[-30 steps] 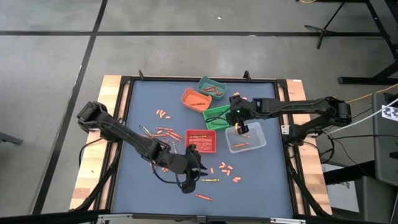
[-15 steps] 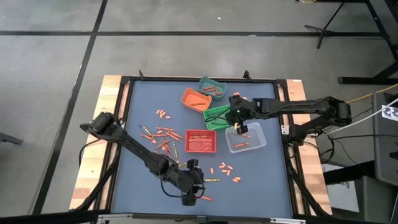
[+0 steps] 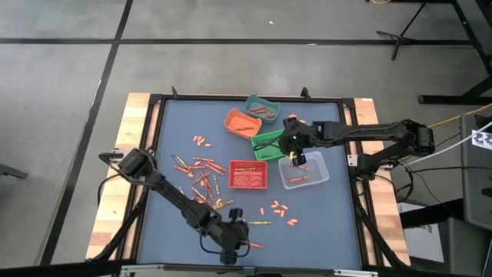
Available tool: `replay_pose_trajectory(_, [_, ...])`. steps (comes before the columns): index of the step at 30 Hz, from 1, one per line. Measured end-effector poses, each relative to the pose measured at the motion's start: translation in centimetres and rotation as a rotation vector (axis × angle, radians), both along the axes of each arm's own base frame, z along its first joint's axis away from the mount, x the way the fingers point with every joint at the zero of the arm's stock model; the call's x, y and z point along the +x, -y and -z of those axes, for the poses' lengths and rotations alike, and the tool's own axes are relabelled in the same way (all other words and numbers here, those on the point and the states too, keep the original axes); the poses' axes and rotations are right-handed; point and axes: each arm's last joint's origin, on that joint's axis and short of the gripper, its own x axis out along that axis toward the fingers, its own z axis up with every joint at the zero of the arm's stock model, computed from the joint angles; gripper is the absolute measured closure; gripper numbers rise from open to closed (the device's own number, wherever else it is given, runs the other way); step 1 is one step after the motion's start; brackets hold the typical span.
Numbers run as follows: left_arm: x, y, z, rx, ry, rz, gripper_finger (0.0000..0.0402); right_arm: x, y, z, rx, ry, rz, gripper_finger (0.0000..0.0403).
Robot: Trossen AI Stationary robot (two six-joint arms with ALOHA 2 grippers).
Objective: Sort crayons
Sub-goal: Put the red orange crayon into the blue bin
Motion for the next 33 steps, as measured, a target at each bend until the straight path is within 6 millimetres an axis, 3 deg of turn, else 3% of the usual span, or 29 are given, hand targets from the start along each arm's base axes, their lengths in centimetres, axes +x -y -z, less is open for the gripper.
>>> replay_pose_trajectory(13, [-0.1,0.2,0.1,0.006,0.004,0.002,0.0288,0.0,0.0,0.0,0.0,-0.001,0.0,0.0223])
replay_pose_trajectory(21, [0.2,0.7,3.4,0.009,-0.043,0.03,0.0288,0.0,0.0,0.0,0.001,-0.003,0.0,0.0223])
replay_pose_trajectory(25, [0.3,0.8,3.9,0.026,-0.043,0.031,0.0289,0.0,0.0,0.0,0.002,-0.004,0.001,0.0223])
replay_pose_trajectory(33, [0.3,0.6,4.0,0.077,-0.033,0.039,0.0331,-1.1,-0.2,0.0,0.074,-0.047,0.097,0.0223])
